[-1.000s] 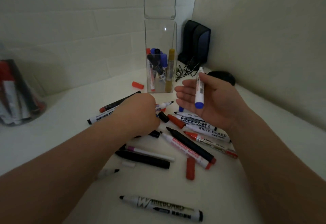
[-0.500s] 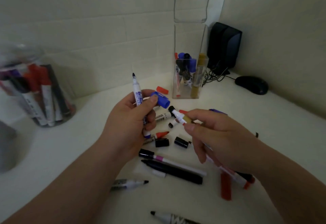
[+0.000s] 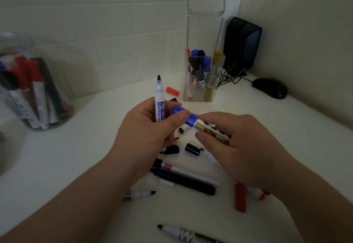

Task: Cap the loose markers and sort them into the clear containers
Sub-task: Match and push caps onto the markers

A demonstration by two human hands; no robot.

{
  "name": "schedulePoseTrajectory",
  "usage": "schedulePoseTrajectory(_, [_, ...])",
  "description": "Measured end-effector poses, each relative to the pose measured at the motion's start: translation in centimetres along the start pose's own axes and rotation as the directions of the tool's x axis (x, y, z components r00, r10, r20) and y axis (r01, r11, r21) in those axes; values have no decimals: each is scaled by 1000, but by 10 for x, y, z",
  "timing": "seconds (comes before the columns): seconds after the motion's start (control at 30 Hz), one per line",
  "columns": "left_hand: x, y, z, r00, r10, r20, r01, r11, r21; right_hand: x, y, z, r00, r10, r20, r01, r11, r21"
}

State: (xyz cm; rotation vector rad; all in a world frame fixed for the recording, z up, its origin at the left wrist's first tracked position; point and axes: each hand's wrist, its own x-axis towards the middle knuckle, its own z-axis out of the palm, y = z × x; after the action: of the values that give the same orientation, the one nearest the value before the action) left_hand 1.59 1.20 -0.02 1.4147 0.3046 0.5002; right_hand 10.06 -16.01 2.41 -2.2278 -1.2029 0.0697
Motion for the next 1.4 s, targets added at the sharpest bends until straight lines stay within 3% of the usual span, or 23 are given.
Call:
schedulePoseTrajectory(0.2, [-5,1,7,1000,9,-17,-11,995,-94,-1,-5,1,996,-49,-77,47,999,-21])
schedulePoseTrajectory(0.33, [-8,3,12,1000,8,8,-7,991,-137,1,-10,-4,998,60,26,-65,974,216])
schedulePoseTrajectory(0.43, [-10,6,14,1000,28,9,-27,992,-127,2,-14,-6,950,218,225,-306,799,517])
schedulePoseTrajectory(0.57, [-10,9,13,999,43,-21,-45,994,-104,3,-18,-4,846,292,447,-532,389,752])
schedulePoseTrajectory(0.63, [-10,10,12,999,39,-26,-41,996,-74,5,-18,-1,831,296,470,-553,348,757])
schedulePoseTrajectory(0.7, [-7,9,10,999,25,-27,-26,999,-33,6,-17,3,850,313,424,-525,428,736])
schedulePoseTrajectory(0.8, [-5,5,9,1000,-3,-19,4,999,45,8,-18,8,904,295,308,-426,645,634])
schedulePoseTrajectory(0.9, [-4,3,12,998,-52,23,53,996,-71,9,-20,8,942,295,160,-335,808,485])
schedulePoseTrajectory(1.07, [6,10,8,971,-239,-20,226,939,-260,13,-32,-8,951,310,5,-279,848,451])
schedulePoseTrajectory(1.17, [0,11,2,988,-114,-109,115,993,6,30,-40,-30,949,241,-202,-154,917,369])
schedulePoseTrajectory(1.3, [0,9,-7,986,37,-165,-15,991,133,72,-41,-69,838,84,-539,40,976,215])
schedulePoseTrajectory(1.4, [3,10,-12,980,25,-196,-21,1000,20,111,-32,-89,715,20,-699,95,988,125])
